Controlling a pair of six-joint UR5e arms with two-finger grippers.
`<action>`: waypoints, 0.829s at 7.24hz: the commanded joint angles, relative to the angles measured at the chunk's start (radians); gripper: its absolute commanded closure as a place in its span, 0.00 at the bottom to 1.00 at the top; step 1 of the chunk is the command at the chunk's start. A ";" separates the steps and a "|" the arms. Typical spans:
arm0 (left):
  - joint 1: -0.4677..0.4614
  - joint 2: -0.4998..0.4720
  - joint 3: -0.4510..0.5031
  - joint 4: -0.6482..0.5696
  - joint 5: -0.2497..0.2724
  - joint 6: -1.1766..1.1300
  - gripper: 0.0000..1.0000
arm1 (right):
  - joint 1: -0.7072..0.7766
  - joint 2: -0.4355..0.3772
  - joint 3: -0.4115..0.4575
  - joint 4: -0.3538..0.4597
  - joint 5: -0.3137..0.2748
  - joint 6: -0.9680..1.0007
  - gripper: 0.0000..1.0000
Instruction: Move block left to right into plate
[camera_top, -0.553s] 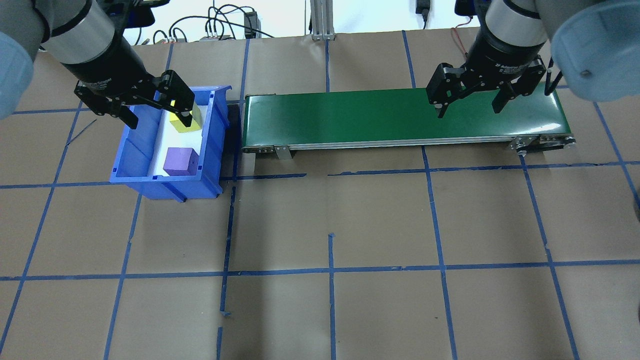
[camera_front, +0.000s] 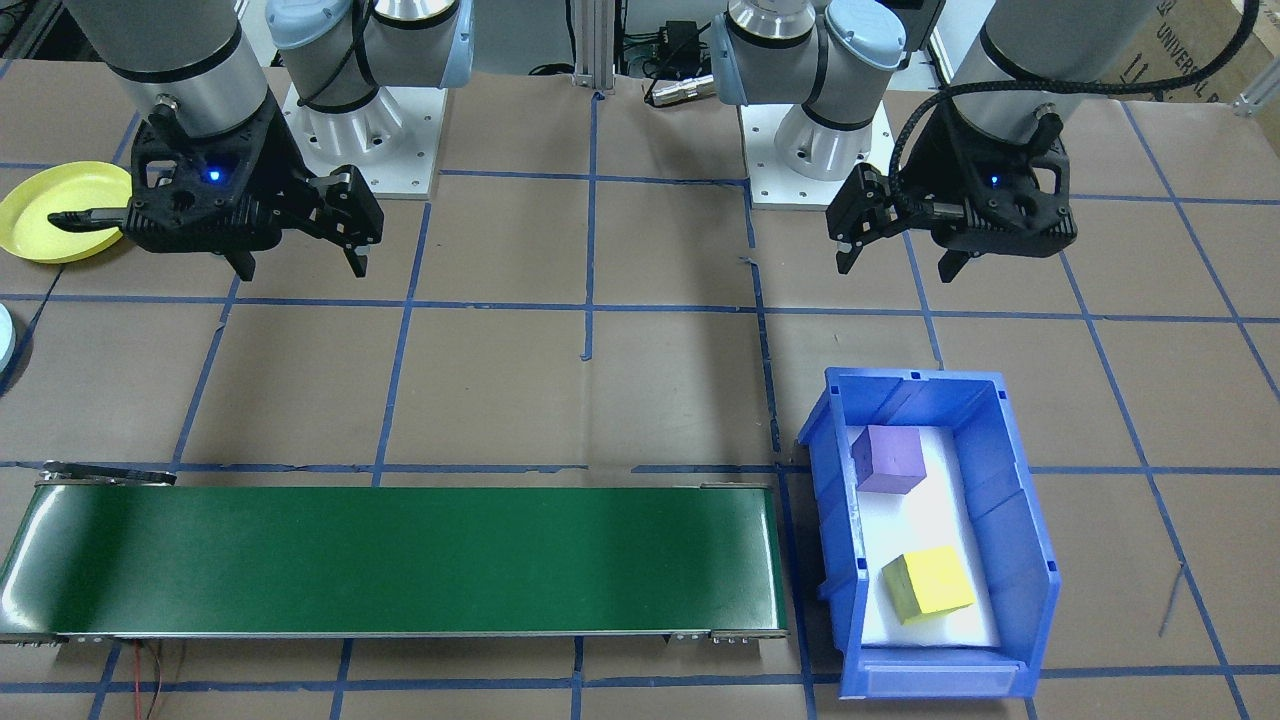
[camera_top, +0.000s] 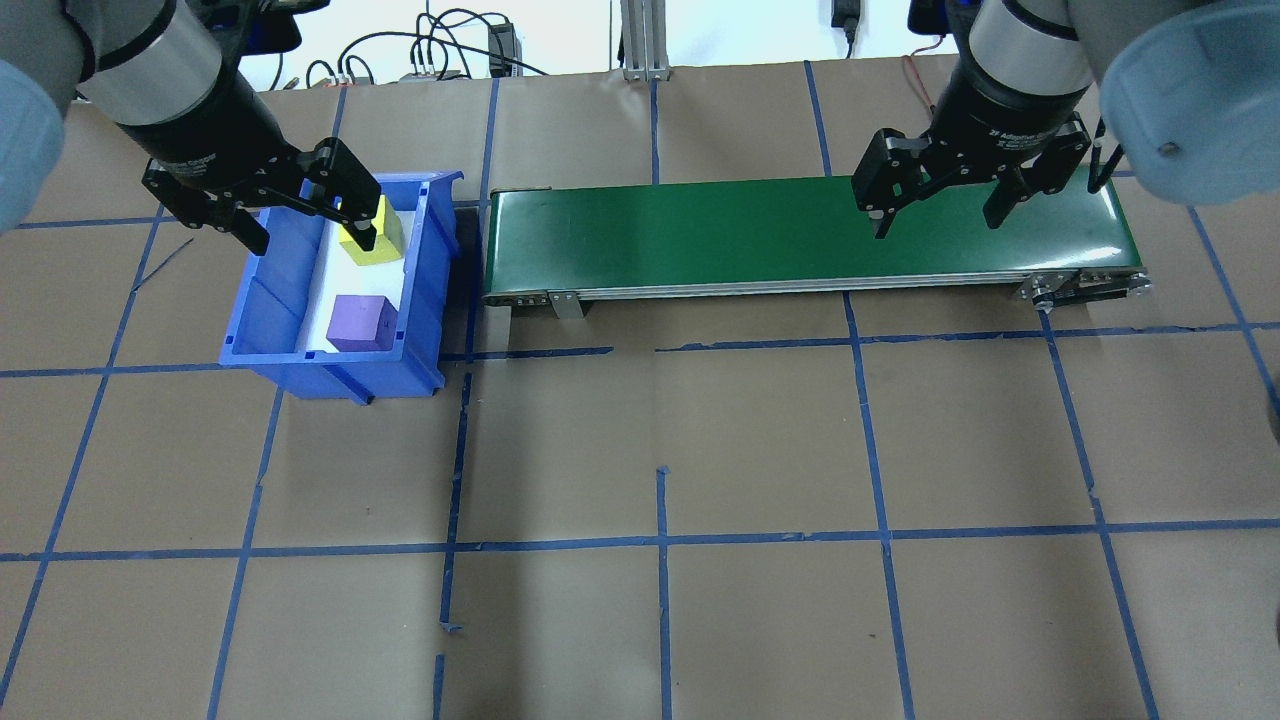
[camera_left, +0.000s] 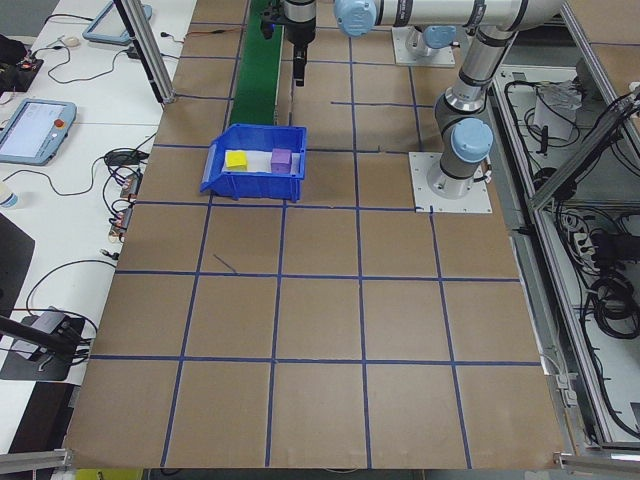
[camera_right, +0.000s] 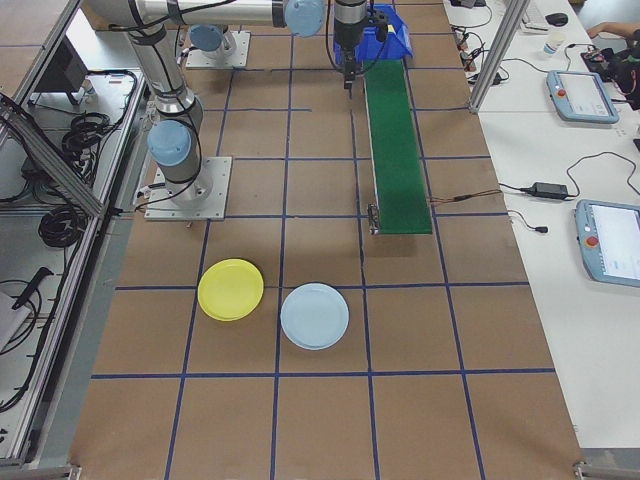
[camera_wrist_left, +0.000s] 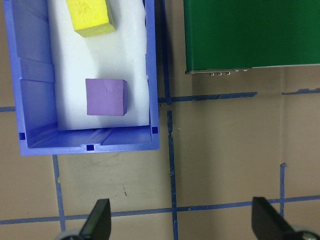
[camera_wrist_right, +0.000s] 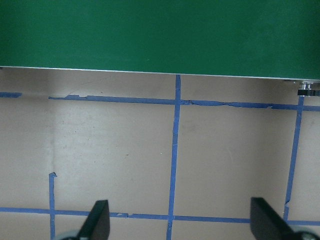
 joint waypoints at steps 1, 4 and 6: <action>0.027 -0.065 0.002 0.028 0.003 0.009 0.00 | -0.004 0.000 0.000 0.000 0.000 0.000 0.00; 0.168 -0.178 -0.006 0.099 -0.005 0.018 0.00 | 0.001 0.000 -0.001 -0.002 0.000 0.000 0.00; 0.169 -0.271 -0.017 0.218 -0.008 -0.004 0.00 | 0.003 0.000 0.000 -0.002 0.000 0.000 0.00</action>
